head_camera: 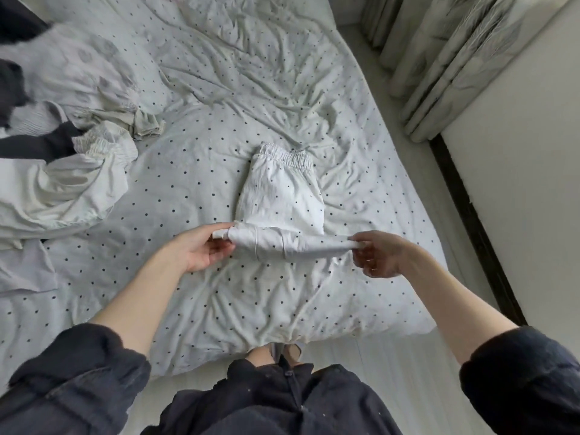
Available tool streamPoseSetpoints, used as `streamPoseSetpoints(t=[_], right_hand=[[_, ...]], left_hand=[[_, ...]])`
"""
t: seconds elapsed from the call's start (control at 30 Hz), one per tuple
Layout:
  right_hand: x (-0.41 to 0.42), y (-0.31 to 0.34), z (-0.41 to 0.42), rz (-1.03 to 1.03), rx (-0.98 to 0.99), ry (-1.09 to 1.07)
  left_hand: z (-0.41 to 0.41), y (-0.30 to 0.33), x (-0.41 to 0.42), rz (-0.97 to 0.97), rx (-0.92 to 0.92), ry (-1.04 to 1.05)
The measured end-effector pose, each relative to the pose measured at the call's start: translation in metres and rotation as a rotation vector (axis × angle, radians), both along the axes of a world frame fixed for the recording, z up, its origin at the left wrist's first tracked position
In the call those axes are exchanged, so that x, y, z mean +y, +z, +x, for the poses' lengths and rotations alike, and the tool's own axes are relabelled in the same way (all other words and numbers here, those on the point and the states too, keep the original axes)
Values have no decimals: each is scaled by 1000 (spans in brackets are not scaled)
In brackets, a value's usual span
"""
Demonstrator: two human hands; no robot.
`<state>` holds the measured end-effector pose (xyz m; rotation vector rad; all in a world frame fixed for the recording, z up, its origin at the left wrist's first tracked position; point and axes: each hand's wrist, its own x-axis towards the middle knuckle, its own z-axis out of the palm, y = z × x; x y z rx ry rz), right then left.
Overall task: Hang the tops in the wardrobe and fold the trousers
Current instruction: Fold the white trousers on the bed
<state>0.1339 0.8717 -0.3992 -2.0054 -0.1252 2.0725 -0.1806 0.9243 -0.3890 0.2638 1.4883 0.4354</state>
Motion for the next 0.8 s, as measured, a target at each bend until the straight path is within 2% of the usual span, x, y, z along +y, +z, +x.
streamPoseSetpoints(t=[0.13, 0.3, 0.4, 0.43, 0.5, 0.57, 0.63, 0.7, 0.8], right_hand=[[53, 10, 5, 52, -30, -74], [127, 4, 4, 119, -96, -184], [159, -8, -5, 302, -139, -280], [167, -15, -10, 376, -210, -277], [170, -33, -25, 538, -459, -126], [158, -51, -46, 734, -706, 180], [143, -72, -66, 935, -840, 494], [134, -92, -78, 1025, -934, 708], [140, -118, -84, 929, -953, 895]], left_hand=[[14, 2, 49, 19, -33, 178], [33, -7, 125, 67, -30, 197], [45, -18, 162, 189, 35, 157], [49, -26, 170, 264, 131, 101], [56, -44, 171, 506, 489, -168], [63, -63, 151, 892, 822, -603], [72, -86, 127, 1170, 978, -962], [76, -107, 116, 1192, 1060, -1168], [68, -135, 125, 1097, 1120, -1273]])
